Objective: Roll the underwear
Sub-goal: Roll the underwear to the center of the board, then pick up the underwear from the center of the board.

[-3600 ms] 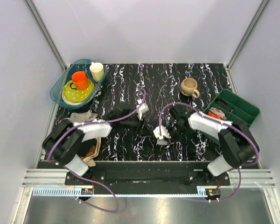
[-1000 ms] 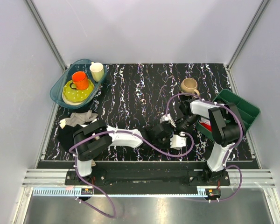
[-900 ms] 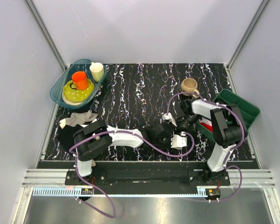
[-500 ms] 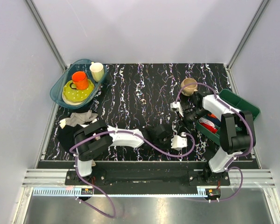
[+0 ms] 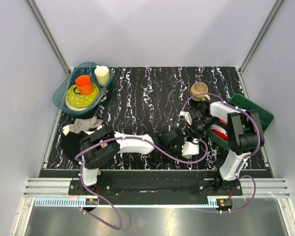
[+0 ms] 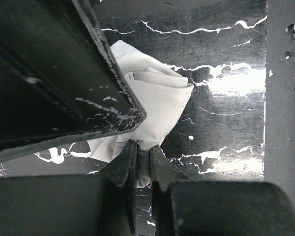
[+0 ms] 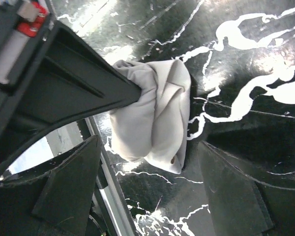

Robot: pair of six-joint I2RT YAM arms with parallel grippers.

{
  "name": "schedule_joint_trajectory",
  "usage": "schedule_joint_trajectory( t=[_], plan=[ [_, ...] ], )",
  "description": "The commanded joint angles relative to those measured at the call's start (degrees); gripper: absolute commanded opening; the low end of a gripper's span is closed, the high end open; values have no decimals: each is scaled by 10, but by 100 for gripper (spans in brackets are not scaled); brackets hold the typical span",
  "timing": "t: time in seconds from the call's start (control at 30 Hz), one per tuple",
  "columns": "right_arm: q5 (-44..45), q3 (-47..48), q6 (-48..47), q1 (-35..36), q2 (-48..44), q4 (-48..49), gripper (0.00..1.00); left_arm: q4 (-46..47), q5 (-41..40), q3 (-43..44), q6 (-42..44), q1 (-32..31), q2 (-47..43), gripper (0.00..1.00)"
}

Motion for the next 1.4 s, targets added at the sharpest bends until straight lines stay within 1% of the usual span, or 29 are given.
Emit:
schedule_joint_trajectory(
  t=[0.0, 0.07, 0.17, 0.37, 0.5, 0.6, 0.67, 0.73, 0.77, 0.83, 0.87, 0.93, 0.97, 1.03, 1.07, 1.1, 1.17, 1.2, 1.33, 1.37],
  plan=[
    [48, -11, 48, 3, 10, 46, 88, -42, -25, 19, 1, -1, 24, 0],
    [64, -15, 53, 4, 11, 53, 88, -47, -25, 29, 0, -1, 30, 0],
    [67, -18, 49, 9, 13, 50, 87, -52, -25, 38, 0, -1, 35, 0],
    [74, -21, 43, 44, 20, 34, 82, -66, -32, 58, -9, 0, 48, 0],
    [74, -17, 44, 49, 27, 26, 75, -71, -34, 66, -17, 1, 58, 0],
    [74, -13, 47, 53, 30, 24, 64, -78, -36, 74, -23, 3, 63, 0],
    [74, -11, 47, 54, 33, 23, 54, -83, -36, 78, -29, 5, 67, 0],
    [73, -10, 46, 57, 34, 19, 47, -89, -36, 87, -38, 9, 70, 1],
    [72, -10, 45, 59, 33, 19, 38, -90, -37, 90, -42, 11, 71, 2],
    [71, -10, 45, 62, 34, 18, 32, -93, -38, 95, -51, 14, 69, 3],
    [70, -9, 45, 62, 35, 17, 26, -93, -39, 96, -54, 14, 67, 6],
    [69, -7, 45, 61, 37, 18, 22, -89, -43, 95, -65, 15, 56, 12],
    [70, -6, 45, 62, 37, 20, 18, -86, -44, 93, -66, 17, 44, 14],
    [71, -4, 47, 62, 35, 20, 16, -83, -45, 84, -72, 19, 26, 21],
    [72, -2, 49, 62, 32, 21, 15, -82, -48, 79, -74, 20, 3, 24],
    [71, 0, 49, 61, 29, 21, 14, -78, -48, 73, -75, 21, -10, 30],
    [66, 4, 48, 60, 15, 19, 13, -72, -52, 49, -80, 23, -54, 36],
    [65, 5, 47, 59, 9, 17, 13, -71, -53, 39, -81, 24, -71, 41],
    [51, 22, 34, 51, -18, -4, 11, -79, -59, -11, -98, 30, -158, 47],
    [47, 35, 29, 49, -25, -20, 11, -83, -61, -30, -102, 36, -196, 47]
  ],
)
